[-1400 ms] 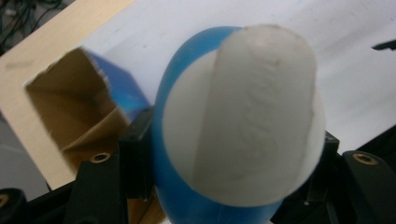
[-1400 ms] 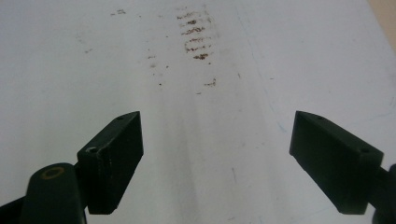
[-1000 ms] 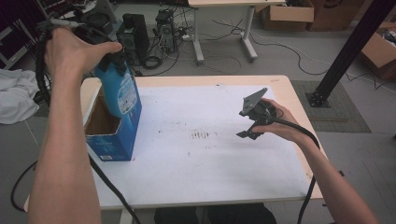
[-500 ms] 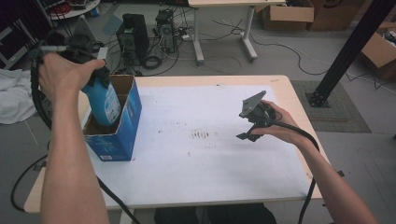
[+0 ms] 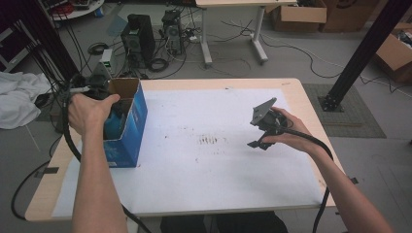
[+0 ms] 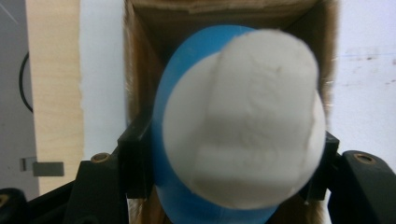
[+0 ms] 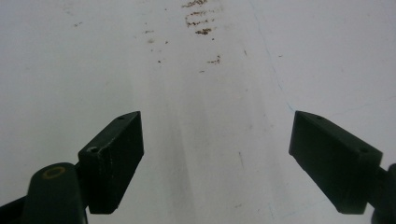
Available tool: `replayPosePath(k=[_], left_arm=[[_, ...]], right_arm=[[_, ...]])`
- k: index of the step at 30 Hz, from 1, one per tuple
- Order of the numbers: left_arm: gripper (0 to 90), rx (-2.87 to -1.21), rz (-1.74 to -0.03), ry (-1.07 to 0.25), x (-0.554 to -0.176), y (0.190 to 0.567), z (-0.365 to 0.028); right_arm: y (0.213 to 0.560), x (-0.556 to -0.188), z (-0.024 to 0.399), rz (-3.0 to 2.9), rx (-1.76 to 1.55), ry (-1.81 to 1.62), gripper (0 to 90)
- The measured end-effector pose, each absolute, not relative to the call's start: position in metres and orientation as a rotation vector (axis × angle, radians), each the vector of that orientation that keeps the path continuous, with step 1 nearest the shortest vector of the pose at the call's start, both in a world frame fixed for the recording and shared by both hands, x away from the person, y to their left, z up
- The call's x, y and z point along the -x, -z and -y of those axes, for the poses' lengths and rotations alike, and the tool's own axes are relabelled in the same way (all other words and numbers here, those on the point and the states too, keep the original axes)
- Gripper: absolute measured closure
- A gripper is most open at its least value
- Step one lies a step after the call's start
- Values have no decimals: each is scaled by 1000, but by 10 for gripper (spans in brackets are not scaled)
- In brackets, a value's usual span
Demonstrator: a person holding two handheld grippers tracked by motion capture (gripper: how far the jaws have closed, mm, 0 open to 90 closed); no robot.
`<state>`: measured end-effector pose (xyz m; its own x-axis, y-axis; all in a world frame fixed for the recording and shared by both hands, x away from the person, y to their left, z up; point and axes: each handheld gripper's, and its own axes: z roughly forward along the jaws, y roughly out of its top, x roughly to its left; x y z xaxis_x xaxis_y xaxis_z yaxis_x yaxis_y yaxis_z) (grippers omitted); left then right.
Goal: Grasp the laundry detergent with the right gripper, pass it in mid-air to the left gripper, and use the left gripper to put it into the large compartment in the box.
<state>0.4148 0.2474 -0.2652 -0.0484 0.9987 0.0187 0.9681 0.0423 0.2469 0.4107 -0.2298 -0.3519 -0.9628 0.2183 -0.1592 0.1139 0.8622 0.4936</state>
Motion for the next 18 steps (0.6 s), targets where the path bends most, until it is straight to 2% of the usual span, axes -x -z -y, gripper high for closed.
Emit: replayPosePath(k=[9, 18], left_arm=[[373, -2039, -2161, -311, -414, 286, -245], [371, -2003, -2161, -332, -411, 287, -247]], right_arm=[[357, -410, 230, -2832, -265, -718, 178], [359, -409, 228, -2838, -268, -717, 177]])
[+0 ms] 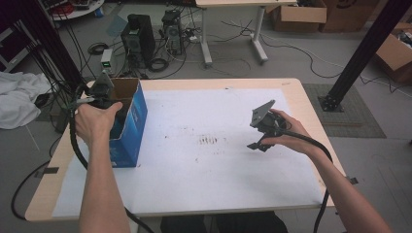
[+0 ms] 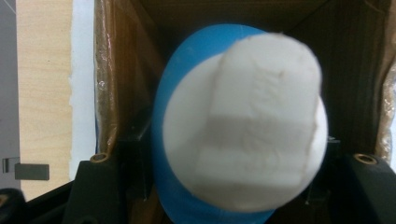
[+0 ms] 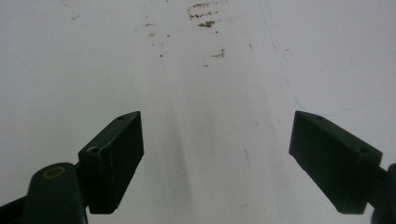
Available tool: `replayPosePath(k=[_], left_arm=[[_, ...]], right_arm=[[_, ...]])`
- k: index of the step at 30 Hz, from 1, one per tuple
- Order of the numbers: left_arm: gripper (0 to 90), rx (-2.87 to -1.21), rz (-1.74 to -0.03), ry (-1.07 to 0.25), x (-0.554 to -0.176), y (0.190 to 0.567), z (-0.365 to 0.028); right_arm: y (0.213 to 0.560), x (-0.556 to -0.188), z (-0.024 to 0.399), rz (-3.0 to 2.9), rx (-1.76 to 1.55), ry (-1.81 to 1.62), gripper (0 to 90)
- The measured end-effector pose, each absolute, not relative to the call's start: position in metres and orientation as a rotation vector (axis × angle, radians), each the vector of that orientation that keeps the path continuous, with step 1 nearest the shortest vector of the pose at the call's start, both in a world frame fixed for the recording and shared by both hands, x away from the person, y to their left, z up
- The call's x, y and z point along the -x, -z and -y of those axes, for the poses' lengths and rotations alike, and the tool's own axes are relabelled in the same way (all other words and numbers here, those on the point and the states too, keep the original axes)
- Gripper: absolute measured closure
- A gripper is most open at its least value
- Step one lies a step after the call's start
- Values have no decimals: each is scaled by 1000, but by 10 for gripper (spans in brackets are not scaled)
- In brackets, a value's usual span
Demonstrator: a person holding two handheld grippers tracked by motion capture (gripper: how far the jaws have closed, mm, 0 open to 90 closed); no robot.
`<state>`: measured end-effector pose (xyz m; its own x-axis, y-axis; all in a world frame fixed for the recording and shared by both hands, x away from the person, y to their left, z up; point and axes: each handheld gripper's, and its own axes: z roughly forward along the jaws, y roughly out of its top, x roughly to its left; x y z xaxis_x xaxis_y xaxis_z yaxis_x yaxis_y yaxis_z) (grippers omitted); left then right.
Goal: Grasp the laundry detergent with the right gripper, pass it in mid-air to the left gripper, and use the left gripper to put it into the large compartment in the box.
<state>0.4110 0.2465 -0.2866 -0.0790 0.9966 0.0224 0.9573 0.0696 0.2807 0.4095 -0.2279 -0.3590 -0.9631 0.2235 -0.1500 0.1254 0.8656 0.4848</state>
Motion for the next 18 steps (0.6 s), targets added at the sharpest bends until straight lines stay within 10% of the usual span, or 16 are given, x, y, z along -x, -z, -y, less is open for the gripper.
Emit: replayPosePath(k=[18], left_arm=[[363, -2004, -2155, -344, -411, 287, -244]], right_arm=[[359, -408, 223, -2839, -263, -717, 175]])
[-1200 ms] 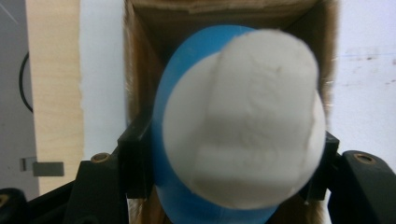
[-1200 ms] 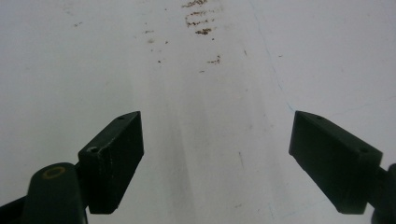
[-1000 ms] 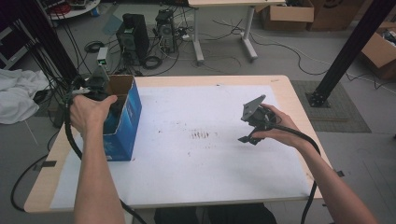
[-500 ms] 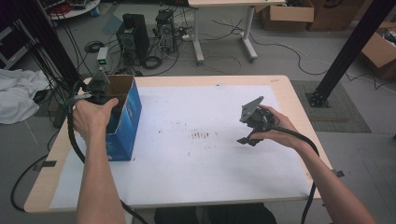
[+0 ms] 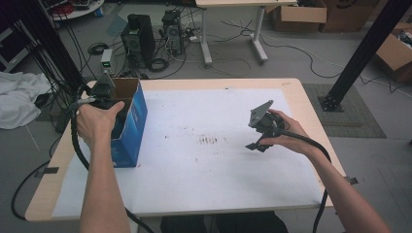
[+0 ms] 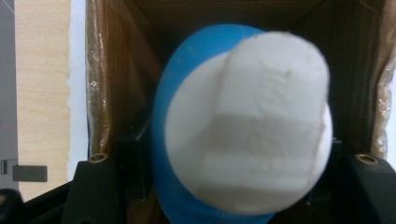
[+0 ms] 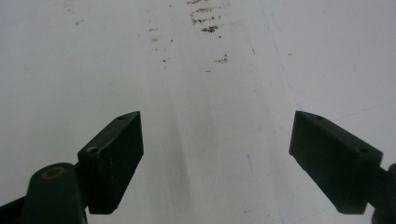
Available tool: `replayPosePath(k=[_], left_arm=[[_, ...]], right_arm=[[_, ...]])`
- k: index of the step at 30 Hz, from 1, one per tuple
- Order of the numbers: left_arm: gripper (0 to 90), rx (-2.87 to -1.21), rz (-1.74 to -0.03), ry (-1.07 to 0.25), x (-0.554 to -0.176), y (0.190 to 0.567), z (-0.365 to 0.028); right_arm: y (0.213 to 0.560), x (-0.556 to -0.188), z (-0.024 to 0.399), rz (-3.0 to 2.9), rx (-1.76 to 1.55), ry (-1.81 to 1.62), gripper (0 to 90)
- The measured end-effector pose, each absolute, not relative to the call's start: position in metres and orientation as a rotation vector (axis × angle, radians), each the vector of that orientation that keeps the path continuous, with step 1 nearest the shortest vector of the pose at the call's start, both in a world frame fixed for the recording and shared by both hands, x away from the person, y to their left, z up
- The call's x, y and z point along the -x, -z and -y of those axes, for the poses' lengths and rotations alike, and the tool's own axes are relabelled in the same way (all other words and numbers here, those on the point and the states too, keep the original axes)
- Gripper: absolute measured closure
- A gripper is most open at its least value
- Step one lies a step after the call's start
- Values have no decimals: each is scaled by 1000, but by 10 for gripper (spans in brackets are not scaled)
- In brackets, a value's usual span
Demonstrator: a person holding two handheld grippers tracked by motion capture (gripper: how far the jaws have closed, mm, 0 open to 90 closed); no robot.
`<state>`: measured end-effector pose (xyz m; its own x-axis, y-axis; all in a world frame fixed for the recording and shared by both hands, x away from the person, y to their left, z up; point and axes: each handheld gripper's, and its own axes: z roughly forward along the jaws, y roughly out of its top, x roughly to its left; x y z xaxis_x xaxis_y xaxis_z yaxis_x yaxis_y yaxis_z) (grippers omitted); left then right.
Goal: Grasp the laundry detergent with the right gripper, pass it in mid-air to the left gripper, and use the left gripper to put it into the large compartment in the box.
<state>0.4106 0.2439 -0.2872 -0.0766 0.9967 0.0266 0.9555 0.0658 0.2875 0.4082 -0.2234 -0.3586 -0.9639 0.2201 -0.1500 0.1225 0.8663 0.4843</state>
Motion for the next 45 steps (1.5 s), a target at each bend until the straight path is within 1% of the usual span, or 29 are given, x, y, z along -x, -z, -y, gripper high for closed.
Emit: replayPosePath(k=[20, 26, 45], left_arm=[[321, -1998, -2156, -350, -410, 285, -242], [322, -1999, -2153, -352, -410, 285, -241], [301, -1994, -2142, -390, -409, 272, -238]], right_arm=[[361, -408, 223, -2851, -260, -709, 172], [361, -408, 223, -2853, -265, -707, 172], [363, -407, 223, -2858, -265, -699, 171]])
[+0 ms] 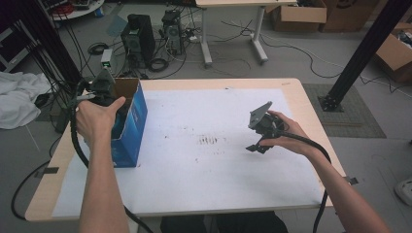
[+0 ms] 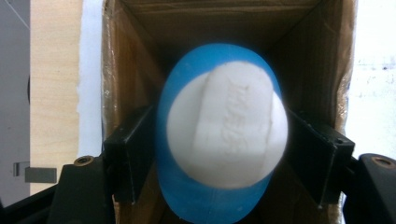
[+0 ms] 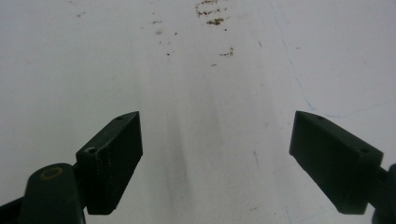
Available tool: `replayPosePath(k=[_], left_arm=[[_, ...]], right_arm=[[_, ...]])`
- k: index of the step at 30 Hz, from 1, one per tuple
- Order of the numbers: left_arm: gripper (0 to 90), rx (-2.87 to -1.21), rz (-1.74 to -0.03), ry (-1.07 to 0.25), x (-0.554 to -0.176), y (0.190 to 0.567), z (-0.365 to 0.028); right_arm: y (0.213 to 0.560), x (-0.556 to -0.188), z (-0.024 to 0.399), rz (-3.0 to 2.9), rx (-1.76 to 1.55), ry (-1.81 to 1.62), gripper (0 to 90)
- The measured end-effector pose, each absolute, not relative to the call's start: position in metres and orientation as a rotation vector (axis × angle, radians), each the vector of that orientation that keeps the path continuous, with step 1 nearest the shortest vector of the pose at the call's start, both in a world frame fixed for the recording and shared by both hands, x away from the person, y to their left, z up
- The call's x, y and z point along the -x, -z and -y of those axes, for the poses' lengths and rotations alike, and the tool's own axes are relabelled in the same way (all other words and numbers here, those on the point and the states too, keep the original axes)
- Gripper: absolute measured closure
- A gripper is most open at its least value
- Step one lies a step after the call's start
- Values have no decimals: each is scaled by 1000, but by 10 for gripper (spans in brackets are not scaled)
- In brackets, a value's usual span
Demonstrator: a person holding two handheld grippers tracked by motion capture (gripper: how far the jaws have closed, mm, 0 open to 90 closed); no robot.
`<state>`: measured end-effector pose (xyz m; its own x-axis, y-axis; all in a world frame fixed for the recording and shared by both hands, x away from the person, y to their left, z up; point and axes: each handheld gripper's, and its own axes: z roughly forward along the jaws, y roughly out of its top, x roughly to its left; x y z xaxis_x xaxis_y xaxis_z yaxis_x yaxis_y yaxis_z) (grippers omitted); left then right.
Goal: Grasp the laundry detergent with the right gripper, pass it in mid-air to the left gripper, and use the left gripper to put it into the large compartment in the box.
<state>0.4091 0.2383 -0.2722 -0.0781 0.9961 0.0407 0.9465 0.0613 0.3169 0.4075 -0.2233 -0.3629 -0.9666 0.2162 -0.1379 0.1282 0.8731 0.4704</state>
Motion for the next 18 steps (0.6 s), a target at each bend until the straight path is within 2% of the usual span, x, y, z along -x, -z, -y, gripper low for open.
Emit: replayPosePath(k=[18], left_arm=[[293, -2010, -2122, -414, -407, 260, -236]], right_arm=[[363, -407, 222, -2862, -259, -690, 171]])
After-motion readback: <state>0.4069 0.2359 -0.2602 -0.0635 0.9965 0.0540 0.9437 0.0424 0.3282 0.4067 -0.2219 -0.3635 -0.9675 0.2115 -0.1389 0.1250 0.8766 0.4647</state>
